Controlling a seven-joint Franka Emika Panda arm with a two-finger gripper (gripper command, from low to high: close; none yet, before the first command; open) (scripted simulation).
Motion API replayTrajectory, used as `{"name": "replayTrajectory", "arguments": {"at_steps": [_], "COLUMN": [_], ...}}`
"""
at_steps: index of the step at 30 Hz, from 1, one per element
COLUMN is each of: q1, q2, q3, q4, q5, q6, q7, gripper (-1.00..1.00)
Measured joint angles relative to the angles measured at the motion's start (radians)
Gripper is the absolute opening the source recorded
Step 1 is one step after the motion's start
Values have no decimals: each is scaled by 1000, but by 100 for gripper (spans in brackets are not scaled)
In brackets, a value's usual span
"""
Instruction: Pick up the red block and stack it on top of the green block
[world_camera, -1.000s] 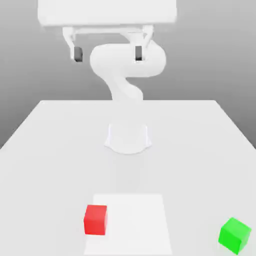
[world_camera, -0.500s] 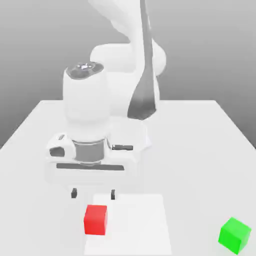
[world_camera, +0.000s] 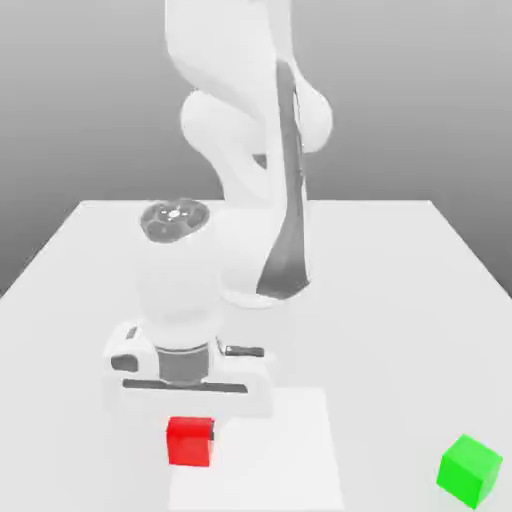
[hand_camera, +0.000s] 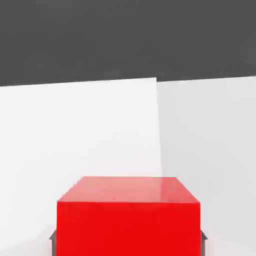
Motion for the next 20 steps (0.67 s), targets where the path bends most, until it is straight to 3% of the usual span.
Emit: {"name": "replayTrajectory", "arguments": {"at_steps": [2,13,17,18,20], "q1": [10,264,345,353,353], "q2": [-58,16,167,188,188], "q3": [3,294,316,311,311], "q4": [-1,237,306,310,310], "q5": [-23,-127,-211,-221,-221], "q6": [-57,-226,-151,-134,-134], "q7": [7,-211,-216,-212,-212], "gripper": [-100,-100,-100,100,100]}}
